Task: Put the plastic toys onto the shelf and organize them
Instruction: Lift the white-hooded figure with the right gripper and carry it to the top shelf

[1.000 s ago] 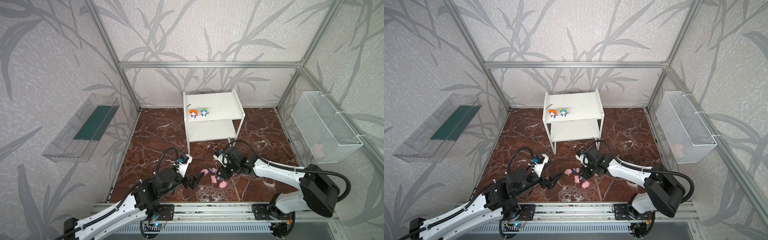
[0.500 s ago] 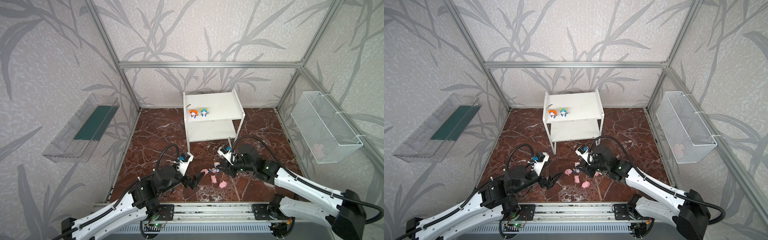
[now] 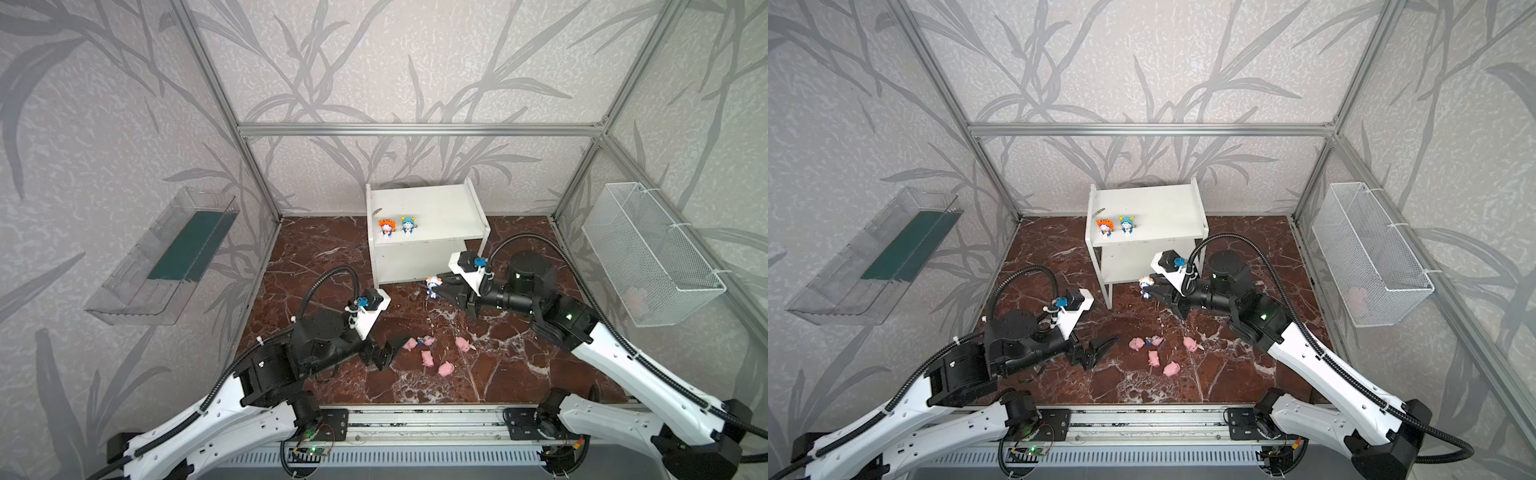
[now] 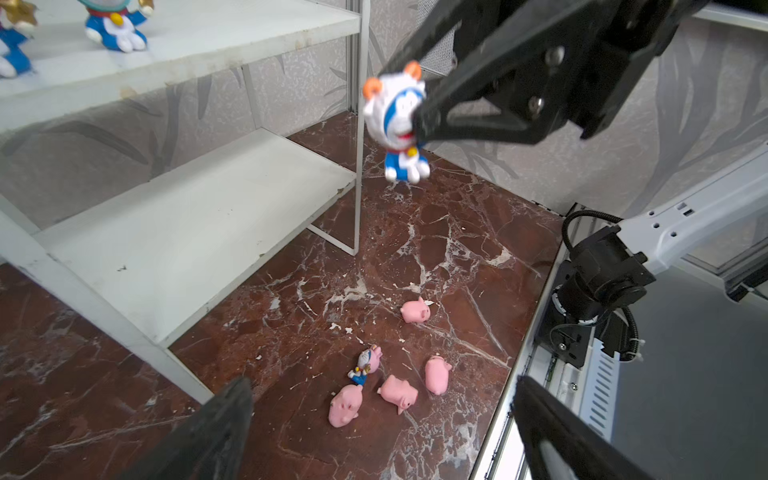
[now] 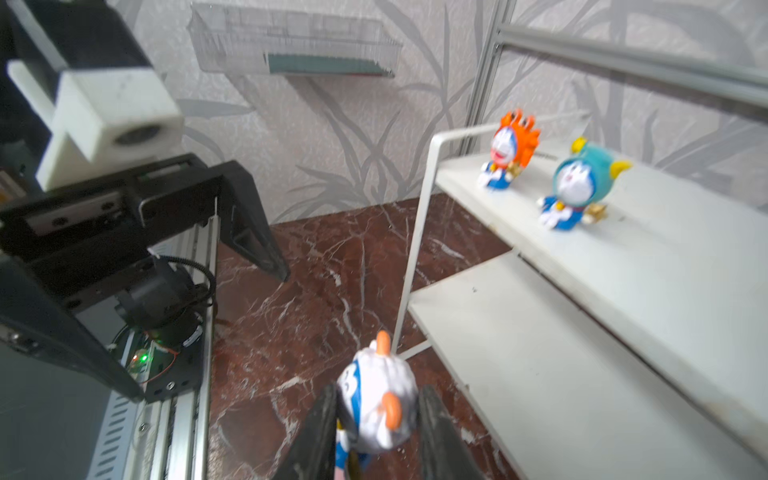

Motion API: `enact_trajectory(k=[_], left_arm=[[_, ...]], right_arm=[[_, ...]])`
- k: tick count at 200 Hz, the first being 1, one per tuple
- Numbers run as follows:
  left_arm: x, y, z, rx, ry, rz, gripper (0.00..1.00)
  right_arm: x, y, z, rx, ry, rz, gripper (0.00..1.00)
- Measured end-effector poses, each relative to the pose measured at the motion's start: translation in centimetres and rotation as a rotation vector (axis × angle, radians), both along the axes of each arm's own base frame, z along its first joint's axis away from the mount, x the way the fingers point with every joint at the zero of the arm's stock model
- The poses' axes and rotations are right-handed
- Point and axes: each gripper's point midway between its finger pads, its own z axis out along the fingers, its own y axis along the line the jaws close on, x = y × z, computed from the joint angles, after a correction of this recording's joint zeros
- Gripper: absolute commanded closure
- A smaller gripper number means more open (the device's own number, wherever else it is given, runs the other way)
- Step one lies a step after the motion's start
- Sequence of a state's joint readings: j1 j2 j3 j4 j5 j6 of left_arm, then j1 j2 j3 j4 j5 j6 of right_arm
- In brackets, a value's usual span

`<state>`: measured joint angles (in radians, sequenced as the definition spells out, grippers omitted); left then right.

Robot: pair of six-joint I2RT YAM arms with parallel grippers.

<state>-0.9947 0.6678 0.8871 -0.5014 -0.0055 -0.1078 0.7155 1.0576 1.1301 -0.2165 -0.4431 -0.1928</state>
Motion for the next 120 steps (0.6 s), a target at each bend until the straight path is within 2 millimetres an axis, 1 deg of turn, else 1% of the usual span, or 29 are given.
enact_trajectory(k=[9, 22, 38, 57, 84, 120], left_arm=[[0.2, 0.2, 0.4, 0.013, -0.016, 0.009, 0.01], [0.4, 0.4, 0.7, 0.032, -0.037, 0.015, 0.01], [0.6, 0.6, 0.8, 0.056, -0.056, 0.023, 0.01], [0.7, 0.8, 0.4, 0.085, -0.067, 0.025, 0.01], [0.9, 0.8, 0.2, 0.118, -0.075, 0.023, 0.01], [1.2, 0.6, 1.4, 0.134, -0.105, 0.019, 0.01]], right_arm=[[0.7, -0.2, 1.6, 0.017, -0.03, -0.005, 0.81], [1.6, -0.4, 3.1, 0.032, -0.059, -0.012, 0.81], [3.1, -0.7, 4.5, 0.043, -0.085, -0.018, 0.81], [4.6, -0.8, 5.5, 0.051, -0.107, -0.016, 0.81], [6.8, -0.4, 5.5, 0.044, -0.126, 0.006, 0.81], [8.9, 0.6, 3.7, 0.008, -0.135, 0.051, 0.81]])
